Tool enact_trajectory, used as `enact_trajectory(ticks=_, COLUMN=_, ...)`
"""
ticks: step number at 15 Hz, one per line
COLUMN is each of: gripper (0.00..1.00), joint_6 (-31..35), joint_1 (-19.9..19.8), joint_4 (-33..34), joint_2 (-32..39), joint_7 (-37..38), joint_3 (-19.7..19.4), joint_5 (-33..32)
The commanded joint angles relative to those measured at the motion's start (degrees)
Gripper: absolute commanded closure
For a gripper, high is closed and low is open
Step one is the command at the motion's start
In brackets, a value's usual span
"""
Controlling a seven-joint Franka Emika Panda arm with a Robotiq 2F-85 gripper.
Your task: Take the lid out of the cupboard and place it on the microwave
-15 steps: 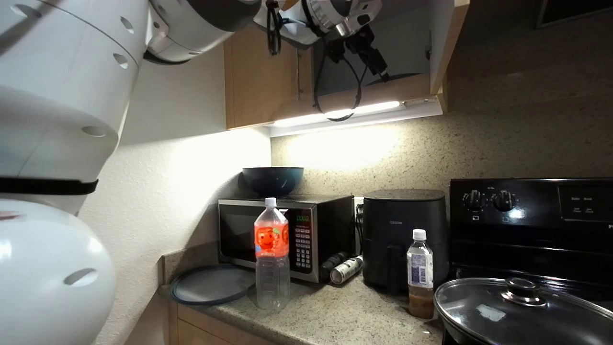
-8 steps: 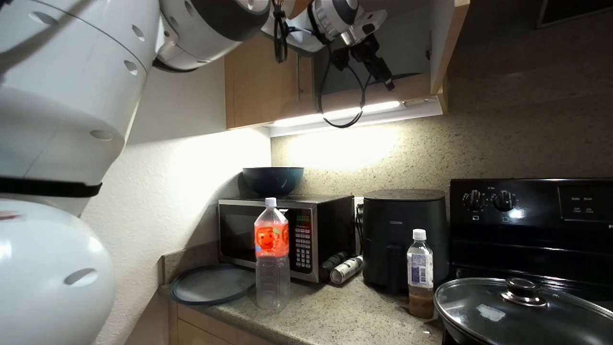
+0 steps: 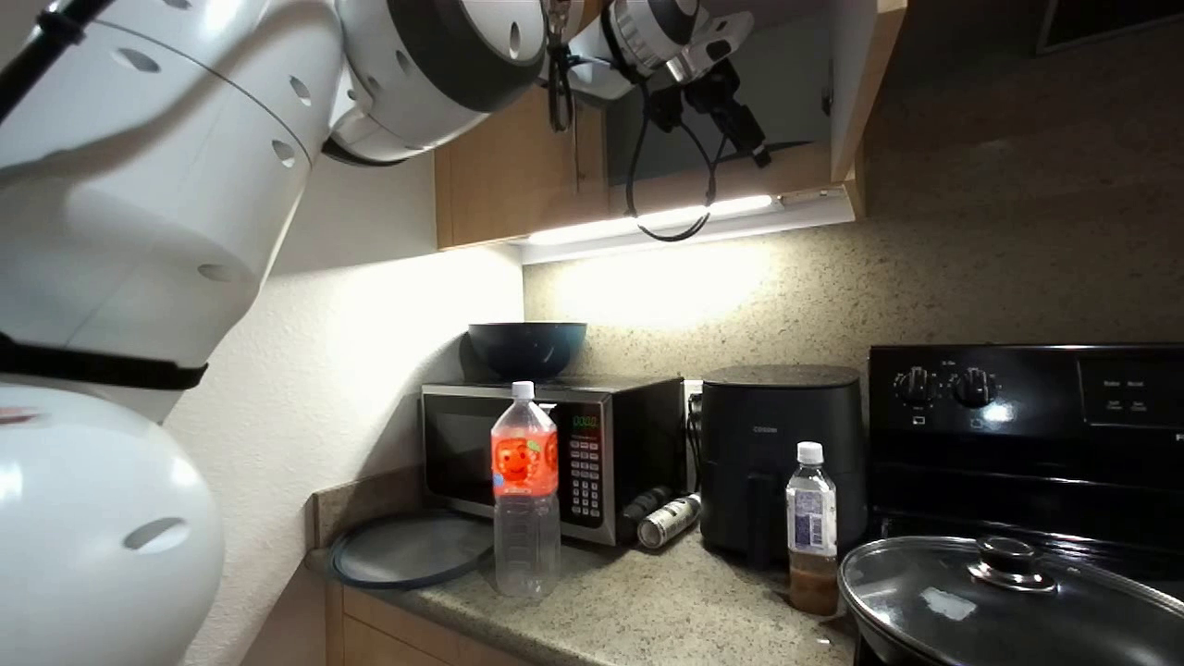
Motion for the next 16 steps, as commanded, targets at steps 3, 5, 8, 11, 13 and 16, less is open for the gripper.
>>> enact_trajectory(ticks=3, gripper=0.53, joint_6=-1.28, joint_1=-0.44, joint_4=0.65, joint_2=-1.31, joint_7=0.16, joint_3=-0.19, joint_5=0.33)
enact_trajectory(ticks=5, gripper=0.64, joint_6=-2.52, joint_1=-0.79, joint_4=0.34, joint_2=-1.74, joint_7=0.18, joint_3=-0.21, joint_5=0.87)
enact_trajectory(ticks=8, gripper=0.32, joint_6=-4.22, joint_1=-0.81, joint_4=0.27, joint_2=-2.03, joint_7=-0.63, joint_3=-0.29, joint_5=0.69)
enact_trajectory(ticks=11, gripper=0.21, joint_6=-4.35, joint_1=-0.82, joint_4=0.64, joint_2=-1.73, joint_7=-1.33, joint_3=-0.17, joint_5=0.92)
enact_trajectory(ticks=13, gripper=0.08, joint_6=-4.58, joint_1=-0.93, joint_4=0.86, joint_2=-1.55, joint_7=-1.8, joint_3=0.06, joint_5=1.4)
enact_trajectory(ticks=16, gripper=0.21, joint_6=-4.69, joint_1=-1.22, joint_4=0.8, joint_2=-1.3, joint_7=-2.36, joint_3=0.53, joint_5=2.77)
